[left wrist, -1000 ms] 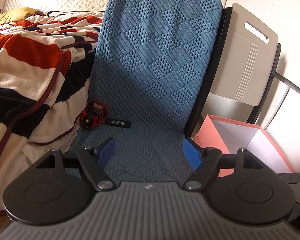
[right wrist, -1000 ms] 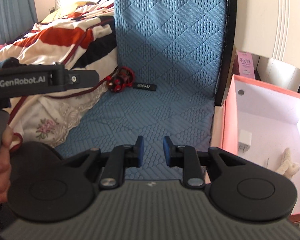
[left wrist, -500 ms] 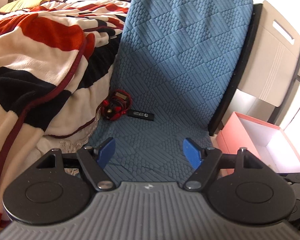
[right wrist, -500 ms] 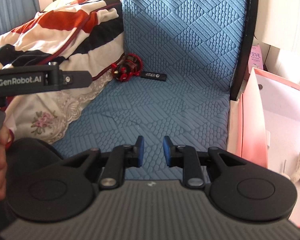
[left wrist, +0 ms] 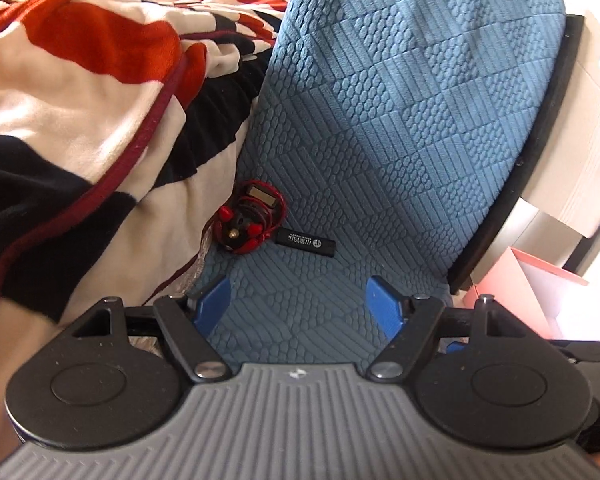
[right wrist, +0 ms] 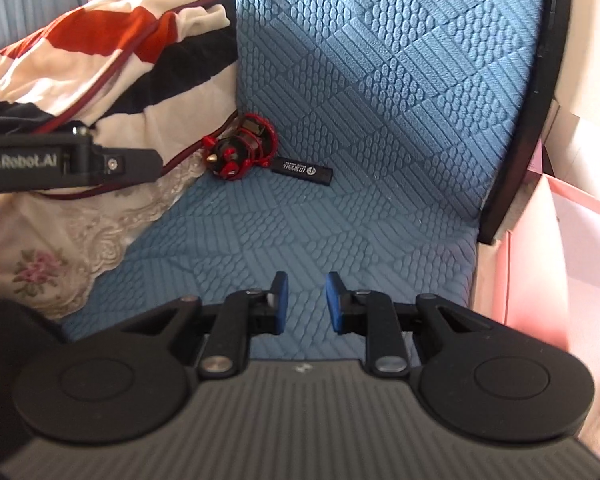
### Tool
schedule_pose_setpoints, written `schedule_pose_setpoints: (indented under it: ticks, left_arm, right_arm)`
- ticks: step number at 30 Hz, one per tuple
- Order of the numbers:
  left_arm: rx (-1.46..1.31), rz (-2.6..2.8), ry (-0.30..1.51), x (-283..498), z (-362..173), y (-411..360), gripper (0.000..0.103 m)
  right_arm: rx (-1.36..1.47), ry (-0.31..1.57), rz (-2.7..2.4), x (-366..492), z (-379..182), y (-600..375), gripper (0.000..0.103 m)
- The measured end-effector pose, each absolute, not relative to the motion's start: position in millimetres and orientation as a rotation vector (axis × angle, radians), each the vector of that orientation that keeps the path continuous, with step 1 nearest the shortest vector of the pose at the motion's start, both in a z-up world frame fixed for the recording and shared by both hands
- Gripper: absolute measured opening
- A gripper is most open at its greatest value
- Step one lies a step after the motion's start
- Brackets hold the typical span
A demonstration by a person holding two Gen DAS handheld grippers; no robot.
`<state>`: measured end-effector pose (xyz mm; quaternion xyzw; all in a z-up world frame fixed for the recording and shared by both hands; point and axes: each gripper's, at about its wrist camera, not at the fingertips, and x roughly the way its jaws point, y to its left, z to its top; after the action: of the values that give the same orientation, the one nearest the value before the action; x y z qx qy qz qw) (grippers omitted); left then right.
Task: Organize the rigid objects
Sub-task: 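Move both open grippers back toward the red toy and black USB stick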
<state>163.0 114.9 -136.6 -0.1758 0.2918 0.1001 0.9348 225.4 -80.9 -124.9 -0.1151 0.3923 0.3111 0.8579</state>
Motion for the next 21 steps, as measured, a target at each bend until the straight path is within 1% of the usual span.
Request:
schedule_pose_setpoints:
  ticks: [8, 13, 14, 16, 21]
  left_arm:
    - [-0.319, 0.227, 0.619, 207.7, -154.2, 128.1, 0.081]
    - [-0.255, 0.305, 0.559, 230.4, -160.0, 134.4, 0.084]
    - [-0.255, 0.302, 0.558, 236.0, -162.6, 137.5, 0.084]
    - [-0.249, 0.290, 0.572, 249.2, -168.4, 142.6, 0.084]
    - [-0.149, 0.260, 0.591, 276.9, -181.8, 139.2, 0.084]
  right_arm:
    - [-0.277, 0.772, 0.694, 259.7, -143.5, -62.7, 0.025]
    - [-0.345, 0.702, 0.735, 288.0, -148.6, -42.4, 0.024]
    - [-0.358, 0.690, 0.749, 293.6, -150.5, -38.6, 0.025]
    - [-0.374, 0.675, 0.767, 305.3, -156.3, -31.7, 0.035]
    - [-0.430, 0.666, 0.826, 330.7, -177.9, -11.8, 0.035]
